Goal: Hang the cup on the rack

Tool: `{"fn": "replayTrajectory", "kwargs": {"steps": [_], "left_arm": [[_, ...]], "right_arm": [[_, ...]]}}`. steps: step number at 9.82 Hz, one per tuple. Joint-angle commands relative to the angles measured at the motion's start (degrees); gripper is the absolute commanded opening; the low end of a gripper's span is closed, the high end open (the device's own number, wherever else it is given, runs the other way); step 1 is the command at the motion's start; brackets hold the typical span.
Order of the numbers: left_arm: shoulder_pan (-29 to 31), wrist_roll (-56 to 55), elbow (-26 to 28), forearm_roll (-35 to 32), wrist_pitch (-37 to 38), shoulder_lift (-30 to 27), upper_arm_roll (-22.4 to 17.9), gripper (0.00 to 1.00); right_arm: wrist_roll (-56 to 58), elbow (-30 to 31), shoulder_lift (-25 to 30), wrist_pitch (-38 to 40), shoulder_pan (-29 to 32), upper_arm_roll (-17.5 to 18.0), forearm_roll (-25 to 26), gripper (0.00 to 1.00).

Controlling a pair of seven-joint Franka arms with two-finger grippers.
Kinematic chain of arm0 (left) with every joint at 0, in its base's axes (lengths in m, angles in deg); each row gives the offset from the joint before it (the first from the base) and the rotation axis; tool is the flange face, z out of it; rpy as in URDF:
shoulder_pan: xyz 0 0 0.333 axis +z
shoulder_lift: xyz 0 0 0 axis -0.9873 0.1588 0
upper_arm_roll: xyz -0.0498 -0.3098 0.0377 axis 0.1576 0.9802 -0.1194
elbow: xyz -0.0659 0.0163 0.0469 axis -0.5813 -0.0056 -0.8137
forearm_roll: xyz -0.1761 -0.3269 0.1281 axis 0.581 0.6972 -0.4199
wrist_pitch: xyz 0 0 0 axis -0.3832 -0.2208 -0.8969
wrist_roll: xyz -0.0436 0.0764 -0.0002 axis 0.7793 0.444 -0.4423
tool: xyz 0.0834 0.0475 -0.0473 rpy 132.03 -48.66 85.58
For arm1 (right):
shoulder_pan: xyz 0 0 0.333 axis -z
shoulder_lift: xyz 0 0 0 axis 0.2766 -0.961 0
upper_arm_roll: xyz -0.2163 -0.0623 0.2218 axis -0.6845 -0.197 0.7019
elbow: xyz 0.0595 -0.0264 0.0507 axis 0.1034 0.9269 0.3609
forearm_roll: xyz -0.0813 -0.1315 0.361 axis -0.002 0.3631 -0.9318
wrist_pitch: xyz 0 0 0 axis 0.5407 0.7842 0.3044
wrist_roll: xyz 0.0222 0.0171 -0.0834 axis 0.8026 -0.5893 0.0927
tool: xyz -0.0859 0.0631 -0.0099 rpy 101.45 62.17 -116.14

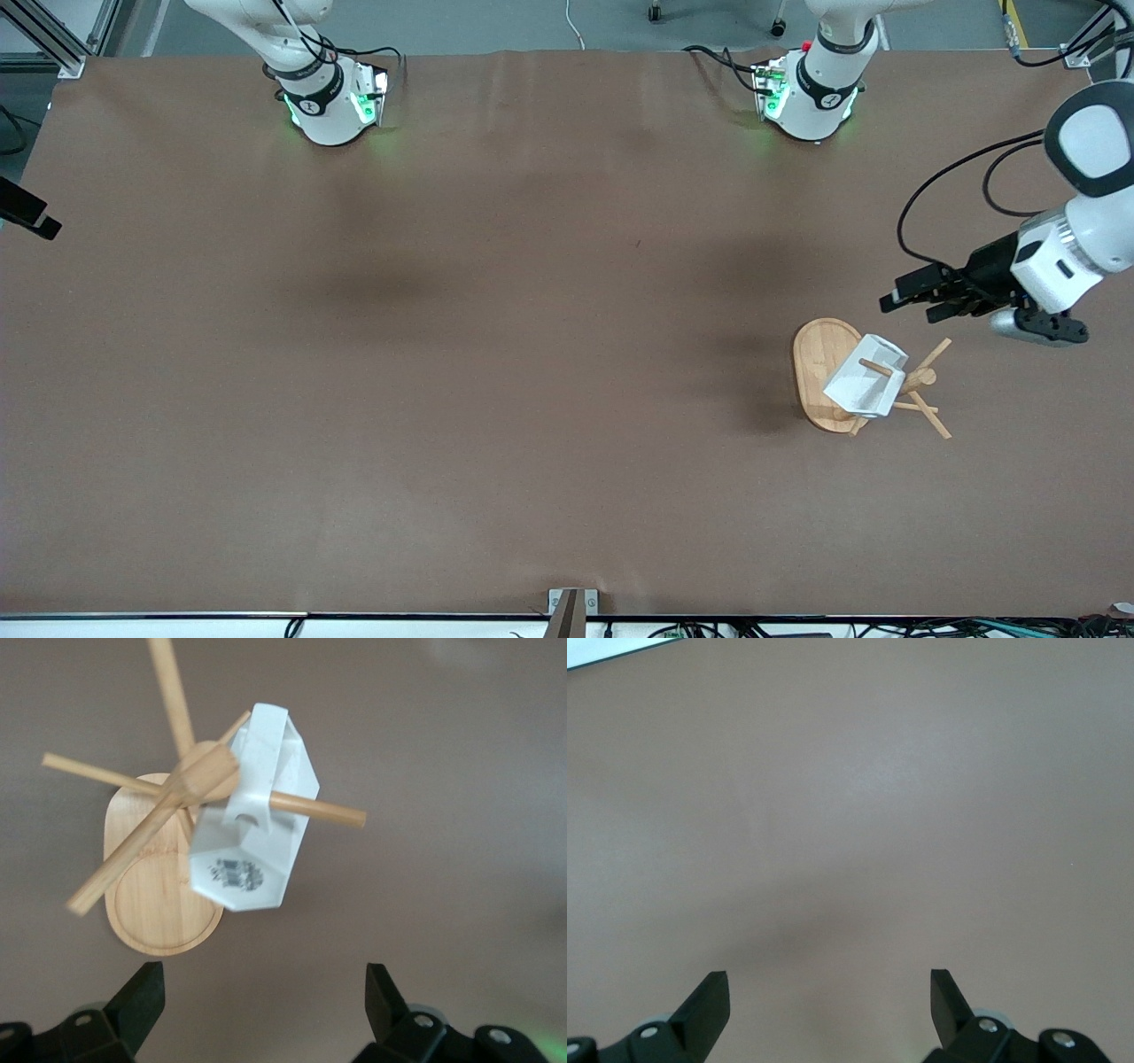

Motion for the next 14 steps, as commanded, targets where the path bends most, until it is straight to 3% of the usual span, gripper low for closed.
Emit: {"fn": "replayTrajectory", "kwargs": {"steps": [1, 3, 5, 8, 12, 14], "left_arm": [[-1.16, -2.09, -3.40, -4.49, 7.07, -0.13, -1.23, 1.00], [-3.26, -11.65, -4.29, -13.09, 12.35, -3.63, -1.15, 1.00], [-7.13, -12.04, -4.12, -20.84, 13.51, -8.89, -1.06, 0.99], [-7.32, -12.30, -5.51, -21.13, 17.37, -14.28, -0.45, 1.00], [-8.46, -13.45, -25.69, -22.62, 32.03, -5.25, -0.53, 1.00], [-9.60, -14.32, -29.23, -24.73, 33.98, -2.00, -0.44, 1.00]], "right_arm": [[0.67, 0.28, 0.35, -0.22, 0.69, 0.12, -0.36, 1.00], [0.67, 0.54, 0.35, -0.74, 0.52, 0.12, -0.27, 1.00], [0.85, 0.54, 0.18, -2.77, 0.34, 0.12, -0.36, 1.00], [0.85, 0.63, 0.18, -2.07, 0.34, 0.12, -0.27, 1.00], [0.76, 0.63, 0.18, -1.98, 0.34, 0.12, -0.36, 1.00], [0.76, 0.63, 0.18, -1.89, 0.34, 0.12, -0.36, 1.00]]}}
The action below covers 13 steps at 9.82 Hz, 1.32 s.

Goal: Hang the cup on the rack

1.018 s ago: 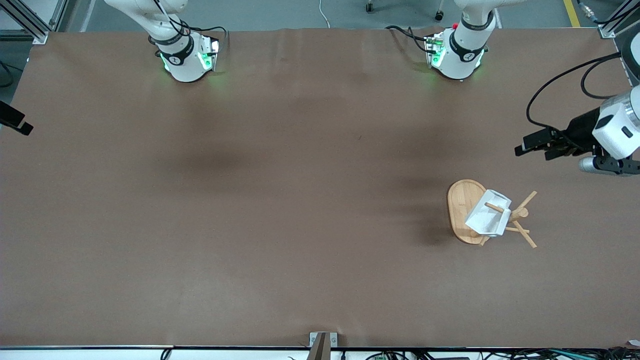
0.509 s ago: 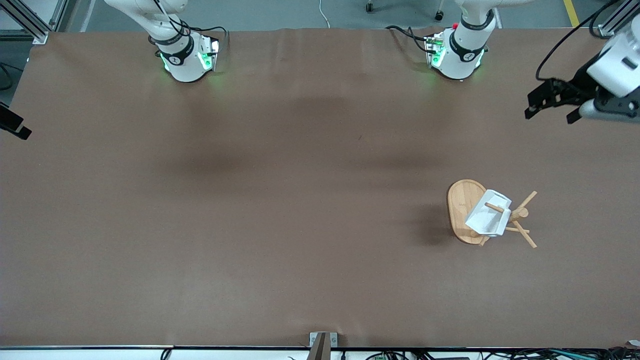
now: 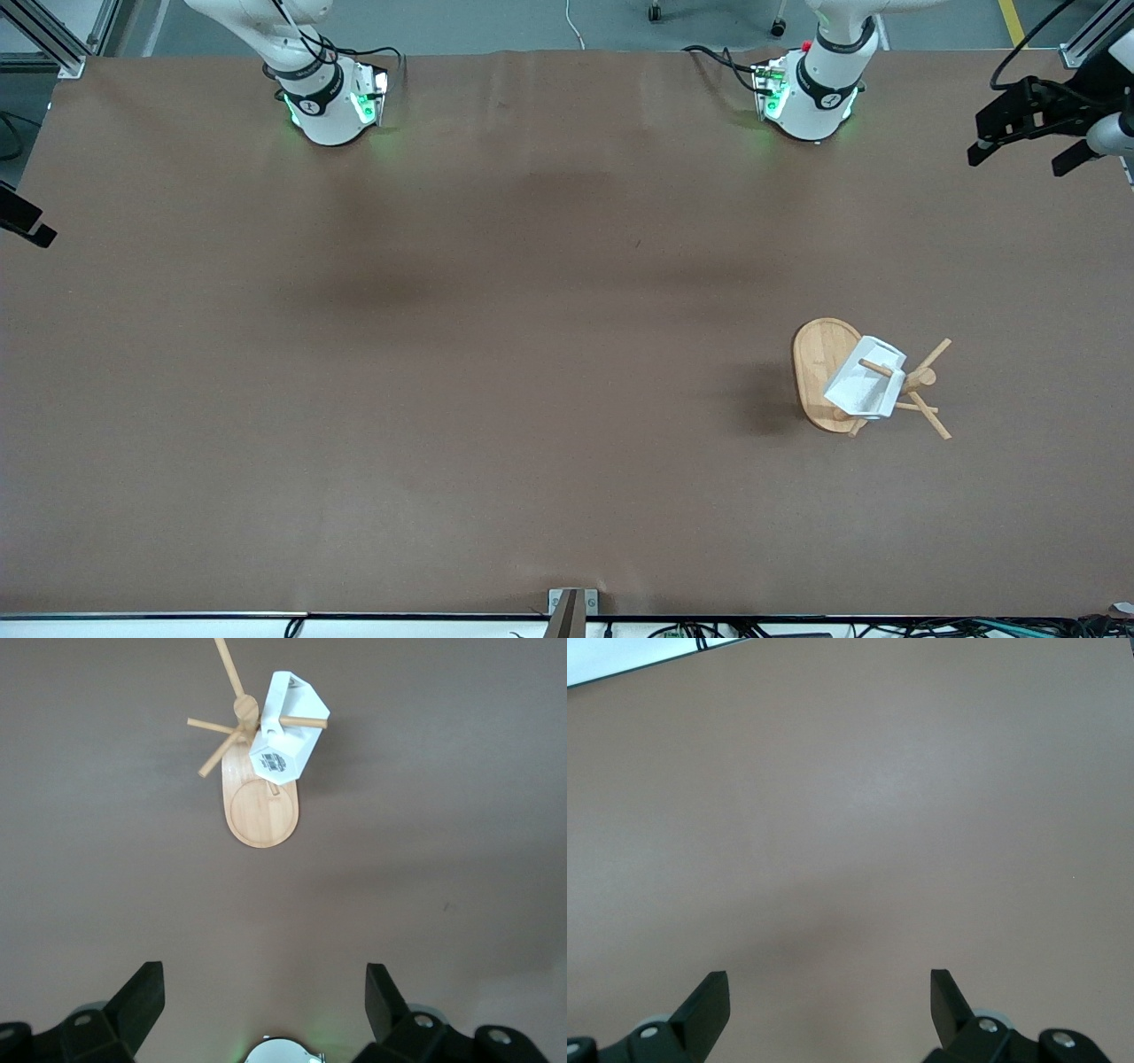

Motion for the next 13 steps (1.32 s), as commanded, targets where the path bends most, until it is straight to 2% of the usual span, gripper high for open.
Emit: {"fn": "replayTrajectory", "kwargs": {"steps": [1, 2, 5, 7, 9, 13], "left_arm": [[-1.39, -3.40, -3.22, -2.82, 3.34, 3.63, 0.20, 1.00], [-1.31, -3.59, -1.21, -2.57, 3.43, 1.70, 0.20, 1.00], [-1.75, -4.38, 1.17, -4.31, 2.73, 0.81, 1.42, 1.00], [-1.57, -4.65, 1.44, -3.80, 2.29, 0.80, 1.60, 1.00], [-1.57, -10.34, 1.97, -3.80, 0.80, 0.63, 2.21, 1.00], [-1.05, -6.87, 1.97, -2.92, 0.70, 0.54, 1.96, 1.00]], "right_arm": [[0.62, 0.49, 0.45, 0.08, 0.28, 0.25, -0.36, 1.00], [0.62, 0.49, 0.45, 0.08, 0.28, 0.16, -0.36, 1.00], [0.53, 0.49, 0.45, 0.08, 0.37, 0.16, -0.36, 1.00], [0.53, 0.49, 0.45, 0.08, 0.37, 0.16, -0.36, 1.00], [0.53, 0.49, 0.45, 0.08, 0.45, 0.16, -0.36, 1.00], [0.54, 0.49, 0.45, 0.69, 0.46, 0.16, -0.36, 1.00]]}}
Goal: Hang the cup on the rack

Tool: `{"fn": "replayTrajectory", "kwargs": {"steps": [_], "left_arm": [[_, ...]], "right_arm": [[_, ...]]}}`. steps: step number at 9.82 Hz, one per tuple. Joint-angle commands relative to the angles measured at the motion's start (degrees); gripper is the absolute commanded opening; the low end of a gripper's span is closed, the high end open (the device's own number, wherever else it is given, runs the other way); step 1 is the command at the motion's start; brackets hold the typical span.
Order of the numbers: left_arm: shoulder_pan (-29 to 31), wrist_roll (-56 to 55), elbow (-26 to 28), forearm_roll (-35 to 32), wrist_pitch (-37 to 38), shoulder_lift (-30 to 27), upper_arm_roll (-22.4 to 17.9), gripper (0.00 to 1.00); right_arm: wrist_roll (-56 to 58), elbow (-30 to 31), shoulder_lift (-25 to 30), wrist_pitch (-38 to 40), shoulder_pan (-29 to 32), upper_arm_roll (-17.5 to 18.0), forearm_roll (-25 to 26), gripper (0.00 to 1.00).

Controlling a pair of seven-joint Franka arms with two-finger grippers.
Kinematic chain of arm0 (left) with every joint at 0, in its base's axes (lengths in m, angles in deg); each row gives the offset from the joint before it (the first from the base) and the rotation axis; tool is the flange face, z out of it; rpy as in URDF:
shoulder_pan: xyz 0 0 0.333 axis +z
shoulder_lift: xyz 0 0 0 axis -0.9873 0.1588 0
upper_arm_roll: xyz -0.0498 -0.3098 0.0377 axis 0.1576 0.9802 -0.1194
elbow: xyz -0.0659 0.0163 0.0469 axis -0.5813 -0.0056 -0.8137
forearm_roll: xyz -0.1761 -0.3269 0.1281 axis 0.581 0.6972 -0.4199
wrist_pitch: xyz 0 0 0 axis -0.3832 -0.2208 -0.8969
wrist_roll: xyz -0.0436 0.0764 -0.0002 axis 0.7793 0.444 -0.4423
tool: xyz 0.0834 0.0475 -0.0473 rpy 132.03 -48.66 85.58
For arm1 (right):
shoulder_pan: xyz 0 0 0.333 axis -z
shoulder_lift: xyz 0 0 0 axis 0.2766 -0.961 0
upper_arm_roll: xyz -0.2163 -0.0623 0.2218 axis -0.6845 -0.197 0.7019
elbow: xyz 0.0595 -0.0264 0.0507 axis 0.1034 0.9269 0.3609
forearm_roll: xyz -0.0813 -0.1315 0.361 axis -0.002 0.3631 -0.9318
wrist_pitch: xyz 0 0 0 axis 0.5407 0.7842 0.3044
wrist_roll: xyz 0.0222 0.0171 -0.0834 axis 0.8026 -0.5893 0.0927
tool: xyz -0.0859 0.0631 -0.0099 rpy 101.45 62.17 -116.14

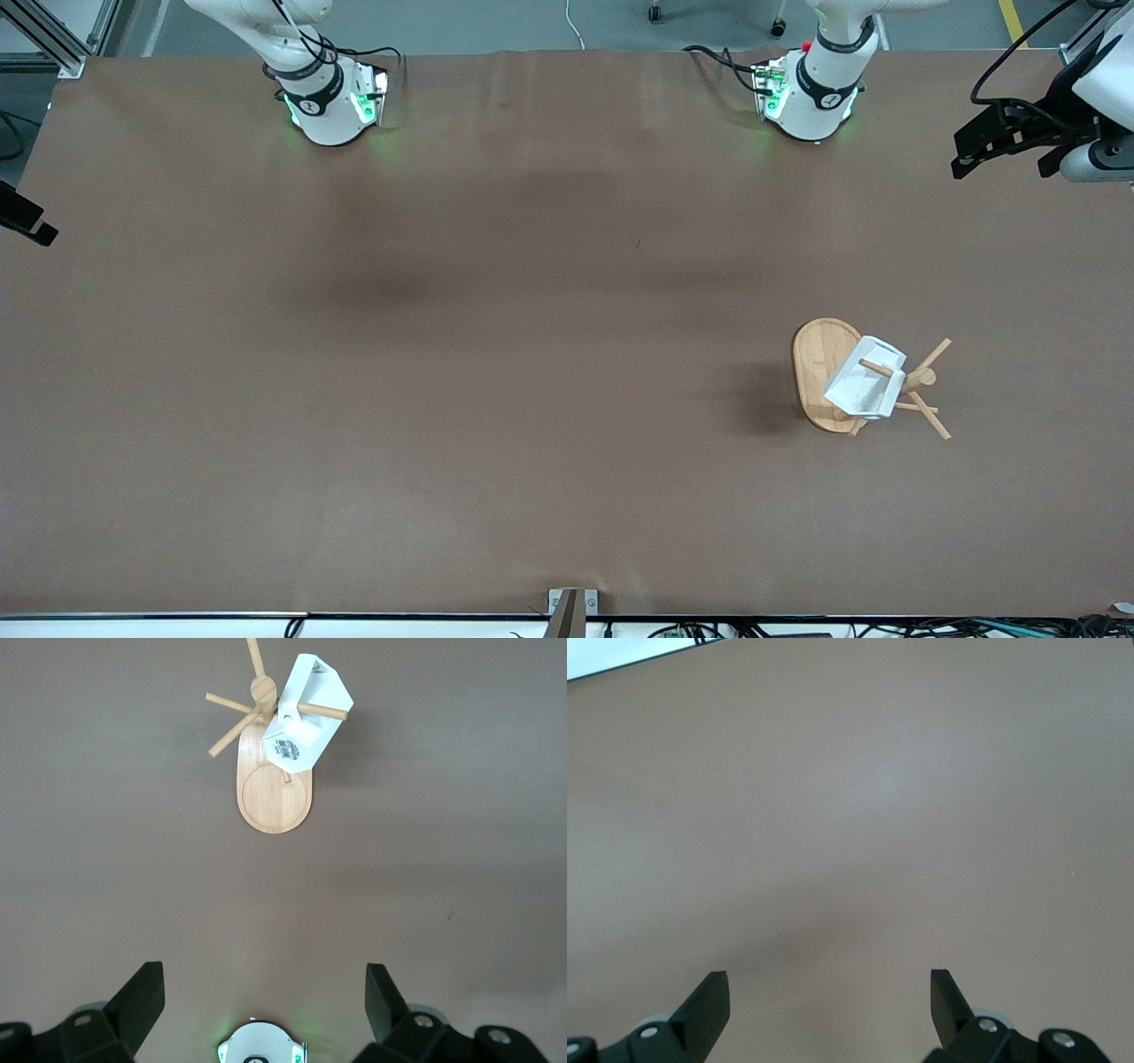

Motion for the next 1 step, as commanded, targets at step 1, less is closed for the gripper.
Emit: {"fn": "replayTrajectory", "kwargs": {"steps": [1], "left_arm": [[0.40, 2.01, 2.95, -0.21, -1.14, -0.84, -0.07, 1.00]], "right_arm": [[0.49, 0.47, 0.45, 0.18, 0.44, 0.19, -0.36, 1.00]]}}
